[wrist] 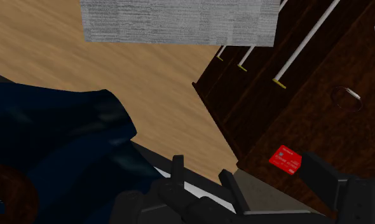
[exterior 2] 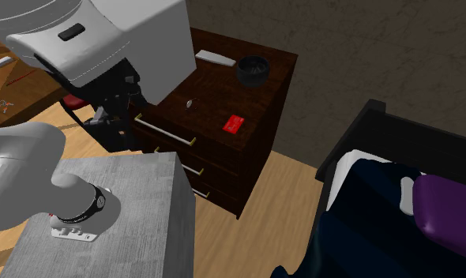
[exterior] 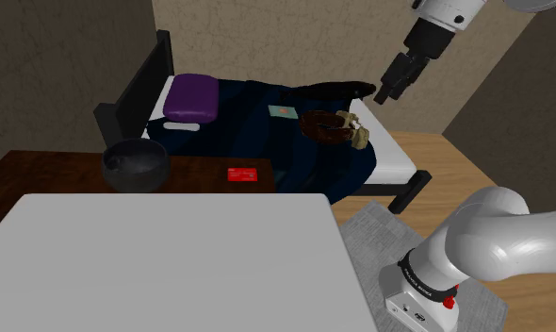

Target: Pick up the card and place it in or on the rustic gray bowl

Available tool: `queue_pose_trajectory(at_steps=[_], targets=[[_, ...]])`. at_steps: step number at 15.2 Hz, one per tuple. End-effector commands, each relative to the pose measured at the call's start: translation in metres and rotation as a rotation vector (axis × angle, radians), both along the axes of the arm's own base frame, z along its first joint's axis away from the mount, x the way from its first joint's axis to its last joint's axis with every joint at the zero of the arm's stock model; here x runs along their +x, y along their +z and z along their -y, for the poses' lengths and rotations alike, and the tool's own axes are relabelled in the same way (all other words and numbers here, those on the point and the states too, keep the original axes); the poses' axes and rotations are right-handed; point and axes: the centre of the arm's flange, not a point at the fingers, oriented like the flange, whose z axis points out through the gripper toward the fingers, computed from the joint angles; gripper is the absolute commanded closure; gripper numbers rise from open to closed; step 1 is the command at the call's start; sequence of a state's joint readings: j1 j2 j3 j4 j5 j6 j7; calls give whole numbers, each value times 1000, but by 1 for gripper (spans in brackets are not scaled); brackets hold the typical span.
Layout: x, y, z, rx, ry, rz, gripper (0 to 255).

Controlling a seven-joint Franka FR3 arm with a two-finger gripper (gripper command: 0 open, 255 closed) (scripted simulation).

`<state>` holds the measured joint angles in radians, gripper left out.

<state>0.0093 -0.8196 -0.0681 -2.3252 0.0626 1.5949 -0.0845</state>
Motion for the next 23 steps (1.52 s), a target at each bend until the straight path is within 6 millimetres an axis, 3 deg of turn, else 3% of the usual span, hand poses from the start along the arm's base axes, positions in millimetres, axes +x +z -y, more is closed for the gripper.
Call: queue_pose_trajectory(at_steps=[1, 12, 23], targets=[[0, 0, 0, 0, 0, 0, 0], [63, -108, -47, 57, 312, 168, 0], [124, -202, -119, 114, 625, 336, 0]])
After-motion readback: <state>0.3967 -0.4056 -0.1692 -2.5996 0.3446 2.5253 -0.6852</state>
